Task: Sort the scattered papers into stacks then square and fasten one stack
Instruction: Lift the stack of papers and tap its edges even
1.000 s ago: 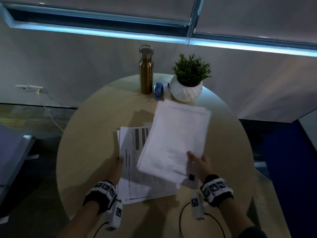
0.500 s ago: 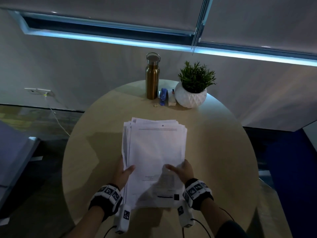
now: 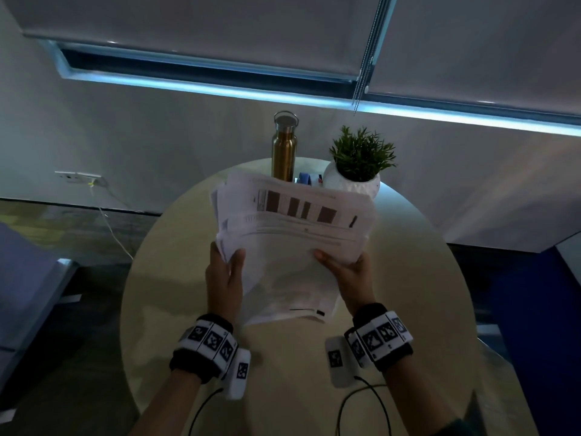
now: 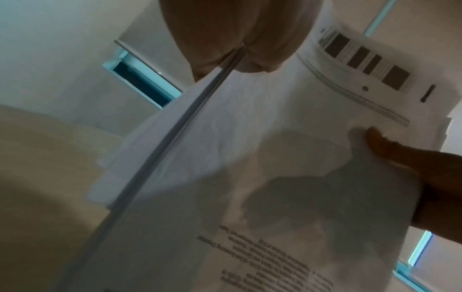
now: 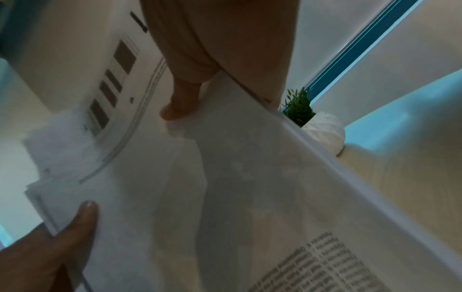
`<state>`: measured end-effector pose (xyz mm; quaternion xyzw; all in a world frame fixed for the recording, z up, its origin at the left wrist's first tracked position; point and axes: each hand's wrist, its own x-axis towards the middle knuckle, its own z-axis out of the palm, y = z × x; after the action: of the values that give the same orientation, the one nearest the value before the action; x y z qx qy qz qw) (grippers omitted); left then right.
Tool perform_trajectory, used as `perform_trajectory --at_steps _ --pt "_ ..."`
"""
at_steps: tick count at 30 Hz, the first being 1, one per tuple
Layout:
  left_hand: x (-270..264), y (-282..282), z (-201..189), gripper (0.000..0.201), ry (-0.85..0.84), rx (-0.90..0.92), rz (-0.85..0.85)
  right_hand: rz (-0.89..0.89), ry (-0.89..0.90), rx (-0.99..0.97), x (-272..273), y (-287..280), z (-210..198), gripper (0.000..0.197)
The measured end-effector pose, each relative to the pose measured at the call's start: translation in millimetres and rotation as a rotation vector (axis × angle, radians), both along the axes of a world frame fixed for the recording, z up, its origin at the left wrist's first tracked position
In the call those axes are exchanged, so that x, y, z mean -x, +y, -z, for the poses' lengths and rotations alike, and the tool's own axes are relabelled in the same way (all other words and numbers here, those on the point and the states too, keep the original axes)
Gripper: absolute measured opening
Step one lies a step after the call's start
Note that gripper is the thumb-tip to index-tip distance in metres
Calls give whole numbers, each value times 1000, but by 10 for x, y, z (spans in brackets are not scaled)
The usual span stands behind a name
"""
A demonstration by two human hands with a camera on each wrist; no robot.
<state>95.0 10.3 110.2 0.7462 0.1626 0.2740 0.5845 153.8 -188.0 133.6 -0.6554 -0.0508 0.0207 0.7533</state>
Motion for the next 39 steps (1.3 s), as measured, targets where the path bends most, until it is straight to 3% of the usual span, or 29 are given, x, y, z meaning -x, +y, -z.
perform_trajectory --at_steps 5,12,15,18,21,25,30,36,39 --pt "13 -47 38 42 76 19 34 -50 -41 -10 84 4 -34 53" --pt "111 -76 -109 31 -97 -97 -52 -35 -157 -41 151 7 -223 59" --pt "119 -99 -141 58 -184 -84 -63 -21 -200 -71 160 23 -257 57" --pt "77 -151 -125 36 -109 17 -62 -20 -174 -46 129 55 -174 51" --pt "73 -129 45 50 -15 114 48 -10 -79 41 113 83 32 45" --pt "-57 80 233 76 118 135 122 20 13 68 -13 37 167 53" --pt "-229 160 160 84 157 83 115 -15 75 63 -156 53 141 52" --pt "-353 234 81 63 86 183 156 -68 95 117 -301 28 91 41" --pt "-354 280 49 26 -11 258 161 -79 122 37 -344 -59 84 39"
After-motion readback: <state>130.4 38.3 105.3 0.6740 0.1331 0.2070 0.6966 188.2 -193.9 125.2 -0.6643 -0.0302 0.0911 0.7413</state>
